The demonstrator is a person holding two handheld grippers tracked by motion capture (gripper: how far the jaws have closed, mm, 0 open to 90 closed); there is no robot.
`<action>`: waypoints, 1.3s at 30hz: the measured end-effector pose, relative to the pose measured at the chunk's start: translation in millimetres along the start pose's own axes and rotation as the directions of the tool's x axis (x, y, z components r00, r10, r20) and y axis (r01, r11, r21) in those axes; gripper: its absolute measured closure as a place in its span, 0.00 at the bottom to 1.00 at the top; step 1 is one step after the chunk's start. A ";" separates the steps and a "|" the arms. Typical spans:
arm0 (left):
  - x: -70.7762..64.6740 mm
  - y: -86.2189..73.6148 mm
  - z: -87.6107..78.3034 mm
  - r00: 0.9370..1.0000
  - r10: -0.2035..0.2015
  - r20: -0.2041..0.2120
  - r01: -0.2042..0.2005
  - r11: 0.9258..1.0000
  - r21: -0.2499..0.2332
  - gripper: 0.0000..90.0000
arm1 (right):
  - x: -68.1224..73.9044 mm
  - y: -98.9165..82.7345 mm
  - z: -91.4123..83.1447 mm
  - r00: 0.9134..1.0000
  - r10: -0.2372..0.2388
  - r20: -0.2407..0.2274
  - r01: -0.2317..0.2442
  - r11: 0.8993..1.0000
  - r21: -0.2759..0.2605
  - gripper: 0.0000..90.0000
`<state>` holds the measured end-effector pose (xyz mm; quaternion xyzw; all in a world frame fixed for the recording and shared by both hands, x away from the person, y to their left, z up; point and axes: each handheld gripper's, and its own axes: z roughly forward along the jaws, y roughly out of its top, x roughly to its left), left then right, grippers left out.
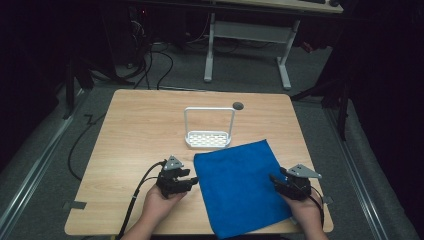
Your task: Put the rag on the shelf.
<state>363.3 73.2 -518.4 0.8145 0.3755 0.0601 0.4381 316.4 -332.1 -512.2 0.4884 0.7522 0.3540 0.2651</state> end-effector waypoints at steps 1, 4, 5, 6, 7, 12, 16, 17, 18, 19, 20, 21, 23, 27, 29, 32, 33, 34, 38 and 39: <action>0.0 0.0 0.0 1.000 0.000 0.000 0.000 1.000 0.000 0.54 | 0.0 0.0 0.0 1.000 0.000 0.000 0.000 1.000 0.000 0.54; -1.3 -0.7 -1.5 1.000 0.018 -0.015 -0.018 1.000 -0.002 0.54 | 1.3 0.5 -0.8 1.000 0.004 -0.008 -0.004 1.000 -0.010 0.55; -1.3 -0.7 -1.5 1.000 0.018 -0.015 -0.018 1.000 -0.002 0.54 | 1.3 0.5 -0.8 1.000 0.004 -0.008 -0.004 1.000 -0.010 0.55; -1.5 -0.8 -1.5 1.000 0.024 -0.017 -0.024 1.000 -0.003 0.54 | 1.3 0.1 -1.2 1.000 0.003 -0.006 -0.003 1.000 -0.011 0.55; -1.2 -0.7 -1.6 0.999 0.027 -0.018 -0.027 1.000 -0.004 0.54 | 0.5 0.0 -1.2 1.000 0.005 -0.009 -0.005 1.000 -0.013 0.56; 0.0 -0.5 -1.3 1.000 0.018 -0.018 -0.018 1.000 -0.009 0.53 | -0.9 1.5 0.3 1.000 0.026 -0.003 -0.026 1.000 -0.016 0.56; -0.6 -0.5 -0.9 1.000 0.024 -0.017 -0.024 1.000 -0.008 0.53 | -0.3 0.9 1.7 1.000 0.017 -0.006 -0.017 1.000 -0.010 0.56; -0.6 -0.5 -0.9 1.000 0.024 -0.017 -0.024 1.000 -0.008 0.53 | -0.3 0.9 1.7 1.000 0.017 -0.006 -0.017 1.000 -0.010 0.56; -1.0 -0.6 -0.7 0.999 0.027 -0.017 -0.027 1.000 -0.009 0.53 | -0.2 1.1 1.6 1.000 0.016 -0.004 -0.016 1.000 -0.010 0.56; -1.5 -0.7 -0.5 1.000 0.026 -0.015 -0.027 1.000 -0.009 0.53 | -0.5 1.2 1.4 1.000 0.014 -0.004 -0.015 1.000 -0.012 0.56; -2.4 -0.8 -0.5 0.999 0.029 -0.015 -0.030 1.000 -0.010 0.53 | -0.3 1.3 1.0 1.000 0.019 -0.005 -0.019 1.000 -0.012 0.55; -3.3 -0.7 -0.5 0.999 0.031 -0.013 -0.031 0.999 -0.011 0.54 | -0.6 1.4 0.8 1.000 0.018 -0.009 -0.018 1.000 -0.016 0.55; -6.9 -0.2 -0.2 0.999 0.042 -0.003 -0.043 0.999 -0.020 0.54 | -0.6 1.6 0.3 1.000 0.023 -0.008 -0.023 1.000 -0.017 0.55; -19.5 2.2 2.9 0.997 0.060 0.037 -0.060 0.998 -0.011 0.57 | 0.0 2.9 -1.0 1.000 0.020 -0.008 -0.020 1.000 -0.024 0.55; -26.7 2.7 5.4 0.995 0.078 0.056 -0.078 0.997 -0.004 0.57 | 0.4 3.7 -1.5 1.000 0.008 -0.007 -0.009 1.000 -0.026 0.55; -40.7 2.3 10.0 0.989 0.126 0.081 -0.127 0.992 0.008 0.62 | 1.1 3.9 -2.4 1.000 0.012 -0.003 -0.012 1.000 -0.025 0.57; -43.5 2.1 11.4 0.987 0.132 0.095 -0.134 0.991 0.013 0.65 | 1.5 3.9 -3.0 1.000 0.012 -0.003 -0.013 1.000 -0.026 0.58; -46.5 1.8 12.8 0.985 0.140 0.105 -0.143 0.989 0.021 0.67 | 1.5 3.9 -3.4 1.000 0.011 -0.001 -0.011 1.000 -0.028 0.59; -55.7 0.3 17.5 0.978 0.179 0.109 -0.184 0.982 0.042 0.73 | 1.1 4.4 -4.0 1.000 0.009 -0.002 -0.009 1.000 -0.029 0.61; -58.2 -0.2 19.3 0.976 0.185 0.114 -0.192 0.980 0.051 0.75 | 1.2 4.4 -4.0 1.000 0.011 -0.002 -0.011 1.000 -0.028 0.61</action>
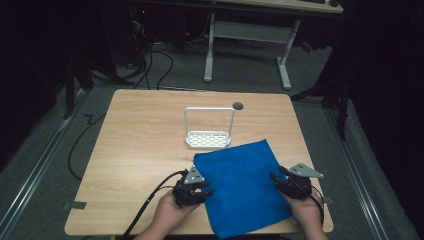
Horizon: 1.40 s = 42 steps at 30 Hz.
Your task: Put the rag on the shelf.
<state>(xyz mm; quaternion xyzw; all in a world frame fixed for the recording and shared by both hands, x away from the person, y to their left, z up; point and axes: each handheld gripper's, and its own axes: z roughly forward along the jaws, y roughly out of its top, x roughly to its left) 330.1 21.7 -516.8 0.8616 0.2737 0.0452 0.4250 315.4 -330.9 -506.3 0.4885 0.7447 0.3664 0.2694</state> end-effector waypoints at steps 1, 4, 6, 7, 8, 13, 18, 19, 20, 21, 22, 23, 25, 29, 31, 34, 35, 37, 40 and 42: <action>-1.9 -0.1 2.3 1.000 0.004 0.009 -0.004 1.000 0.010 0.81 | -0.4 -0.1 0.4 1.000 -0.001 -0.003 0.001 1.000 0.001 0.62; -7.0 -1.4 9.9 0.999 0.020 0.030 -0.022 0.998 0.055 0.85 | -0.5 -0.4 0.7 1.000 0.004 -0.009 -0.004 1.000 0.008 0.63; -9.4 -2.7 13.7 0.999 0.034 0.032 -0.036 0.997 0.071 0.92 | -0.7 -0.7 1.0 1.000 0.007 -0.011 -0.006 1.000 0.013 0.63; -9.4 -2.6 13.7 0.999 0.041 0.029 -0.043 0.996 0.075 0.93 | -1.7 -0.4 1.0 1.000 0.005 -0.014 -0.005 1.000 0.012 0.64; -8.9 -2.5 13.7 0.999 0.032 0.030 -0.034 0.997 0.076 0.93 | -1.7 -0.4 1.0 1.000 0.005 -0.014 -0.005 1.000 0.012 0.64; -3.9 -10.1 3.3 0.998 0.037 0.041 -0.040 0.996 0.084 0.96 | -2.2 -0.8 -1.1 1.000 0.014 -0.012 -0.014 1.000 0.011 0.65; 4.0 -20.2 -10.9 0.999 0.039 0.034 -0.042 0.995 0.086 0.96 | 1.4 -1.3 0.1 1.000 -0.003 -0.028 0.003 1.000 0.018 0.67; 6.2 -22.2 -13.6 0.999 0.035 0.028 -0.037 0.996 0.086 0.96 | 2.4 -1.4 0.6 0.999 -0.008 -0.033 0.009 1.000 0.020 0.69; 6.2 -22.2 -13.6 0.999 0.035 0.028 -0.037 0.996 0.086 0.96 | 2.4 -1.4 0.6 0.999 -0.008 -0.033 0.009 1.000 0.020 0.69; 8.4 -24.1 -15.6 0.999 0.024 0.027 -0.026 0.996 0.080 0.96 | 3.9 -1.6 0.9 0.999 -0.009 -0.038 0.010 1.000 0.023 0.71; 10.7 -25.6 -17.5 0.999 0.014 0.031 -0.016 0.997 0.078 0.96 | 5.4 -1.5 1.2 0.999 -0.014 -0.044 0.015 1.000 0.025 0.75; 12.8 -26.3 -18.8 0.999 0.005 0.031 -0.007 0.997 0.078 0.96 | 6.6 -1.4 1.8 0.998 -0.027 -0.053 0.029 0.999 0.026 0.80; 16.6 -26.8 -20.3 1.000 -0.007 0.029 0.005 0.997 0.078 0.96 | 11.3 -0.6 4.7 0.997 -0.041 -0.066 0.044 0.998 0.043 0.91; 22.8 -27.7 -22.2 0.999 -0.028 0.030 0.026 0.997 0.074 0.95 | 15.7 1.9 13.0 0.996 -0.067 -0.059 0.071 0.994 0.078 0.98; 26.4 -28.6 -23.6 0.999 -0.035 0.026 0.033 0.997 0.071 0.95 | 15.5 3.9 23.2 0.996 -0.080 -0.044 0.084 0.990 0.110 0.99; 32.1 -29.9 -26.6 0.999 -0.042 0.009 0.041 0.997 0.069 0.95 | 15.4 2.9 29.3 0.996 -0.085 -0.036 0.089 0.987 0.136 0.99; 34.9 -30.5 -28.1 0.999 -0.049 0.006 0.048 0.997 0.068 0.95 | 15.6 1.7 30.9 0.996 -0.085 -0.039 0.090 0.985 0.150 0.99; 39.3 -31.7 -30.3 0.998 -0.059 0.004 0.059 0.996 0.067 0.95 | 15.6 -0.1 31.0 0.995 -0.081 -0.056 0.088 0.986 0.142 0.99; 45.5 -33.3 -32.9 0.997 -0.079 0.003 0.079 0.995 0.062 0.95 | 19.8 -2.7 28.0 0.994 -0.071 -0.077 0.082 0.987 0.139 0.99; 49.6 -34.4 -35.3 0.996 -0.091 -0.001 0.091 0.994 0.062 0.95 | 22.9 -3.6 26.4 0.992 -0.085 -0.091 0.097 0.986 0.135 0.99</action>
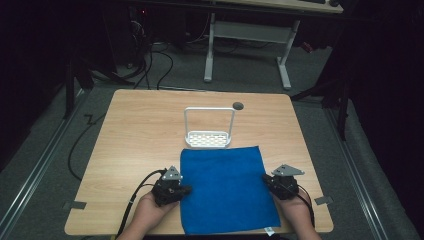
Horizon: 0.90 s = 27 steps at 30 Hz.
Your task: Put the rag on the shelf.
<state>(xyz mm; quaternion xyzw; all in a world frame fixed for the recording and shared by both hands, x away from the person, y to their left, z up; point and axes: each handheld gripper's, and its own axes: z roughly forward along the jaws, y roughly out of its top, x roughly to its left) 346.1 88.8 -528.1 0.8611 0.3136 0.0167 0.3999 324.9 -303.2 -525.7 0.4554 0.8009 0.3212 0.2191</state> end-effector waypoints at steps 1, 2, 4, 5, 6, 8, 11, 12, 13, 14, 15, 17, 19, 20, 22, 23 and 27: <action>1.9 -0.8 -1.4 1.000 -0.006 -0.001 0.006 1.000 0.000 0.95 | 3.1 -1.0 -1.0 1.000 -0.002 -0.015 0.002 1.000 -0.002 0.99; 3.5 -1.8 -3.2 1.000 -0.012 -0.004 0.012 1.000 0.001 0.95 | 3.1 -1.0 -1.0 1.000 -0.002 -0.015 0.002 1.000 -0.002 0.99; 6.4 -4.7 -6.8 1.000 -0.026 -0.002 0.026 1.000 0.000 0.95 | 6.8 -3.0 -2.6 0.999 0.013 -0.041 -0.014 1.000 -0.008 0.99; 7.6 -6.4 -8.6 1.000 -0.030 0.001 0.030 1.000 -0.002 0.95 | 8.1 -3.5 -3.4 0.999 0.016 -0.049 -0.017 1.000 -0.006 0.99; 8.5 -8.2 -10.3 0.999 -0.037 0.004 0.037 0.999 -0.004 0.95 | 10.3 -4.1 -4.3 0.998 0.018 -0.055 -0.018 1.000 -0.005 0.99; 10.1 -12.3 -14.5 0.999 -0.045 0.007 0.045 0.999 -0.006 0.95 | 15.6 -4.9 -6.2 0.998 0.012 -0.067 -0.012 1.000 -0.001 0.98; 10.0 -20.9 -23.1 0.998 -0.059 0.006 0.059 0.998 -0.007 0.95 | 27.9 -5.3 -9.6 0.996 -0.015 -0.087 0.016 1.000 0.013 0.98; 10.0 -20.9 -23.1 0.998 -0.059 0.006 0.059 0.998 -0.007 0.95 | 27.9 -5.3 -9.6 0.996 -0.015 -0.087 0.016 1.000 0.013 0.98; 9.4 -23.1 -25.0 0.998 -0.061 0.006 0.061 0.998 -0.008 0.95 | 32.2 -5.3 -10.5 0.995 -0.021 -0.093 0.022 1.000 0.017 0.98; 8.4 -25.3 -26.9 0.998 -0.063 0.007 0.063 0.998 -0.009 0.95 | 32.2 -5.3 -10.5 0.995 -0.021 -0.093 0.022 1.000 0.017 0.98; 7.4 -27.5 -28.8 0.998 -0.063 0.007 0.063 0.998 -0.008 0.95 | 34.3 -5.2 -10.7 0.995 -0.025 -0.096 0.027 1.000 0.017 0.98; 5.1 -31.8 -32.5 0.998 -0.066 0.014 0.066 0.998 -0.006 0.95 | 37.2 -4.9 -11.2 0.994 -0.030 -0.105 0.032 0.999 0.021 0.98; 3.2 -34.6 -34.8 0.998 -0.066 0.019 0.066 0.998 -0.004 0.95 | 38.3 -4.5 -10.7 0.993 -0.035 -0.109 0.037 0.999 0.019 0.98; 2.2 -35.7 -35.7 0.998 -0.063 0.020 0.063 0.998 -0.002 0.95 | 38.8 -4.3 -10.6 0.993 -0.033 -0.113 0.035 0.999 0.019 0.98; 0.6 -35.8 -36.8 0.998 -0.053 0.017 0.053 0.999 0.006 0.93 | 38.8 -3.5 -10.2 0.991 -0.031 -0.127 0.034 0.999 0.022 0.97; 0.7 -34.5 -36.6 0.999 -0.050 0.017 0.050 0.999 0.009 0.92 | 38.5 -3.4 -10.2 0.991 -0.034 -0.129 0.037 0.999 0.017 0.96; 3.3 -34.3 -37.8 0.999 -0.051 -0.001 0.051 0.999 -0.017 0.86 | 33.5 -2.3 -12.6 0.994 -0.028 -0.109 0.026 1.000 -0.017 0.94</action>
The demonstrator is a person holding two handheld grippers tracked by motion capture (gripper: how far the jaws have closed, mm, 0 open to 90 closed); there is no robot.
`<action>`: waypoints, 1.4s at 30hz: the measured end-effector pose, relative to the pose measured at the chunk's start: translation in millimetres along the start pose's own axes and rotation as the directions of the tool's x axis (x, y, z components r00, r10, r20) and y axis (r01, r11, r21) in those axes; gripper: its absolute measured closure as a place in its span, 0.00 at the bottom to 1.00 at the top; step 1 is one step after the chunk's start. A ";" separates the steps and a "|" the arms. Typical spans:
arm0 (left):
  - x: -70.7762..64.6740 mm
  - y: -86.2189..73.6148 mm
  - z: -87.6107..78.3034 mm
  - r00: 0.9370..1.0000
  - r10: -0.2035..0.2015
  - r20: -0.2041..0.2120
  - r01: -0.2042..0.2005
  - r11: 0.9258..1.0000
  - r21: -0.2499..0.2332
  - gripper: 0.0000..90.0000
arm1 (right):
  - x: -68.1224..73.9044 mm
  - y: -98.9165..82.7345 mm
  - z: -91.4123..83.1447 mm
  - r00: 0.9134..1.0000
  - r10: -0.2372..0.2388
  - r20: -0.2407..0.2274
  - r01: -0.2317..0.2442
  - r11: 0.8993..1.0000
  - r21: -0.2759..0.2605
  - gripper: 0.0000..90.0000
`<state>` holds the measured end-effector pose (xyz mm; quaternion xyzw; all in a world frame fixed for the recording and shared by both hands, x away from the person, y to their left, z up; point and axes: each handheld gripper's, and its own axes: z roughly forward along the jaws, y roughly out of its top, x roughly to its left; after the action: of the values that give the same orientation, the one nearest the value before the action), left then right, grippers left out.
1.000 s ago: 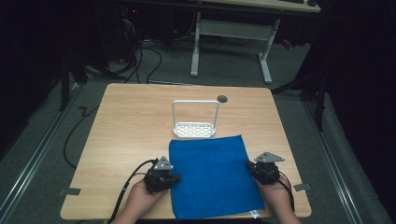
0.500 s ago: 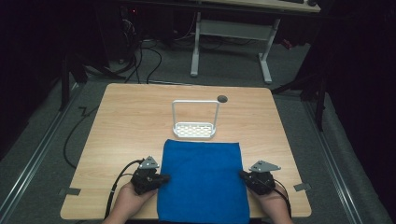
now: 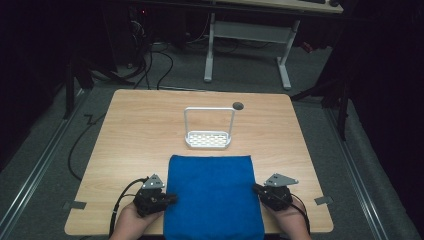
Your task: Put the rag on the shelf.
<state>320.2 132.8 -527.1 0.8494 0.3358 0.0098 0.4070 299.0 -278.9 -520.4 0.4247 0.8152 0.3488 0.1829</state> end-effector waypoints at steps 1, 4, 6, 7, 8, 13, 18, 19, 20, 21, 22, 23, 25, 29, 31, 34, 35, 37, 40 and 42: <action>1.3 0.0 -0.8 1.000 -0.006 -0.010 0.006 1.000 -0.015 0.84 | -3.2 0.0 -1.7 1.000 0.016 0.007 -0.016 1.000 -0.018 0.93; 10.1 1.6 -5.2 0.997 -0.037 -0.061 0.031 0.995 -0.096 0.80 | -10.5 -1.1 -4.1 0.999 0.041 0.010 -0.041 0.998 -0.038 0.92; 19.6 4.4 -7.2 0.991 -0.073 -0.116 0.055 0.988 -0.147 0.75 | -14.6 -2.2 -4.6 0.999 0.047 0.009 -0.046 0.998 -0.041 0.92; 22.8 5.8 -7.4 0.987 -0.083 -0.137 0.062 0.986 -0.157 0.75 | -15.9 -2.4 -5.1 0.999 0.052 0.010 -0.052 0.998 -0.043 0.91; 32.0 10.1 -6.4 0.977 -0.124 -0.174 0.091 0.979 -0.183 0.73 | -17.4 -2.3 -5.6 0.999 0.049 0.011 -0.048 0.998 -0.050 0.91; 46.1 20.8 3.0 0.961 -0.144 -0.236 0.101 0.977 -0.187 0.68 | -17.7 -1.2 -6.4 0.999 0.035 0.000 -0.035 0.998 -0.058 0.90; 63.8 39.3 20.2 0.951 -0.164 -0.261 0.119 0.976 -0.181 0.67 | -19.9 -0.8 -6.6 1.000 0.031 -0.005 -0.031 0.997 -0.064 0.90; 63.8 39.3 20.2 0.951 -0.164 -0.261 0.119 0.976 -0.181 0.67 | -19.9 -0.8 -6.6 1.000 0.031 -0.005 -0.031 0.997 -0.064 0.90; 65.7 41.9 22.0 0.951 -0.161 -0.264 0.115 0.977 -0.181 0.67 | -20.5 -1.1 -7.3 0.999 0.039 -0.006 -0.039 0.997 -0.062 0.90; 67.1 44.9 24.2 0.950 -0.164 -0.266 0.118 0.977 -0.180 0.67 | -20.5 -1.1 -7.3 0.999 0.039 -0.006 -0.039 0.997 -0.062 0.90; 70.6 50.5 28.0 0.949 -0.162 -0.269 0.116 0.977 -0.178 0.66 | -21.8 -1.4 -7.7 0.999 0.037 -0.005 -0.037 0.997 -0.065 0.90; 70.6 50.5 28.0 0.949 -0.162 -0.269 0.116 0.977 -0.178 0.67 | -22.6 -1.6 -7.8 0.999 0.036 -0.005 -0.036 0.997 -0.064 0.90; 72.3 56.8 32.3 0.952 -0.162 -0.260 0.118 0.977 -0.176 0.67 | -22.7 -1.8 -7.6 0.999 0.040 -0.003 -0.040 0.997 -0.063 0.90; 74.9 60.9 39.3 0.951 -0.169 -0.257 0.125 0.975 -0.181 0.67 | -23.4 -2.1 -6.2 0.999 0.042 -0.007 -0.043 0.997 -0.059 0.90; 76.7 60.0 44.3 0.951 -0.183 -0.249 0.146 0.976 -0.158 0.70 | -22.6 -2.1 -5.5 0.999 0.041 -0.007 -0.042 0.998 -0.055 0.89; 72.1 61.2 46.4 0.950 -0.135 -0.280 0.100 0.985 -0.138 0.74 | -22.0 -1.5 -5.1 0.999 0.040 -0.008 -0.041 0.998 -0.054 0.89; 70.9 61.0 47.1 0.949 -0.125 -0.289 0.088 0.987 -0.136 0.77 | -22.0 -1.5 -4.7 0.999 0.040 -0.007 -0.040 0.998 -0.054 0.89; 68.0 60.8 48.6 0.949 -0.101 -0.300 0.065 0.990 -0.129 0.82 | -22.3 -1.4 -3.9 0.999 0.038 -0.010 -0.038 0.998 -0.054 0.88; 63.3 59.6 49.4 0.946 -0.069 -0.316 0.034 0.993 -0.116 0.96 | -22.3 -1.1 -3.3 0.999 0.035 -0.009 -0.036 0.998 -0.053 0.85; 63.2 58.8 48.4 0.948 -0.073 -0.311 0.038 0.992 -0.117 0.97 | -22.2 -0.9 -2.5 0.999 0.039 -0.004 -0.040 0.998 -0.056 0.81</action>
<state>416.2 110.2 -534.7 0.8036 0.4190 0.1519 0.3945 309.7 -298.5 -519.2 0.4349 0.7969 0.3755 0.1866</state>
